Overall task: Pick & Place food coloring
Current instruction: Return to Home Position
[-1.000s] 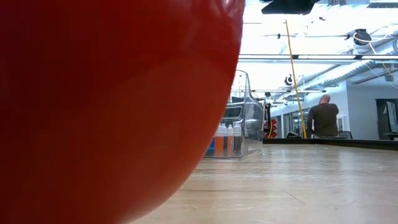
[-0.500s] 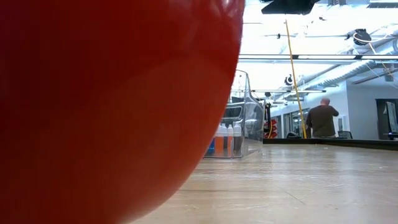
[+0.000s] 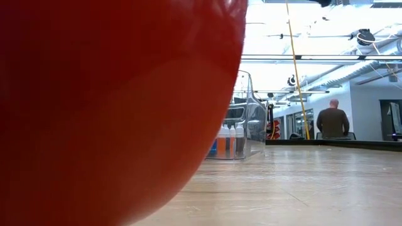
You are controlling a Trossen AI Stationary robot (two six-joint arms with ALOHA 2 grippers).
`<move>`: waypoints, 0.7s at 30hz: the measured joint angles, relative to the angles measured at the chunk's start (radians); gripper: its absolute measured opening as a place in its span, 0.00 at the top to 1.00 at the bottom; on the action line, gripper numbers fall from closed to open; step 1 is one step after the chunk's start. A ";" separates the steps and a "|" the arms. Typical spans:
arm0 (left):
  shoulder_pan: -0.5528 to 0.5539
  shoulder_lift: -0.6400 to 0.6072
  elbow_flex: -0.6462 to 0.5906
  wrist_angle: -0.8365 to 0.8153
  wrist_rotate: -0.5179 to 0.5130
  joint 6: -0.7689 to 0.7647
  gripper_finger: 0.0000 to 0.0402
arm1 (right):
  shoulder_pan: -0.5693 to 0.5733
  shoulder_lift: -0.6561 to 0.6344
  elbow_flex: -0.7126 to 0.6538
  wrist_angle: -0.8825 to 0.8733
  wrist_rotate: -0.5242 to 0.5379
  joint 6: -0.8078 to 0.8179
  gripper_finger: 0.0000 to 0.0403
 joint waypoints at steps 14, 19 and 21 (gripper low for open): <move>-0.002 0.002 0.000 -0.099 -0.034 -0.136 0.07 | 0.007 -0.446 -0.581 0.608 -0.206 -0.231 0.31; -0.002 0.002 0.000 -0.126 -0.037 -0.214 0.08 | -0.029 -0.535 -0.746 0.754 -0.216 -0.225 0.31; -0.002 0.002 0.000 -0.131 -0.036 -0.224 0.09 | -0.041 -0.565 -0.783 0.785 -0.239 -0.224 0.31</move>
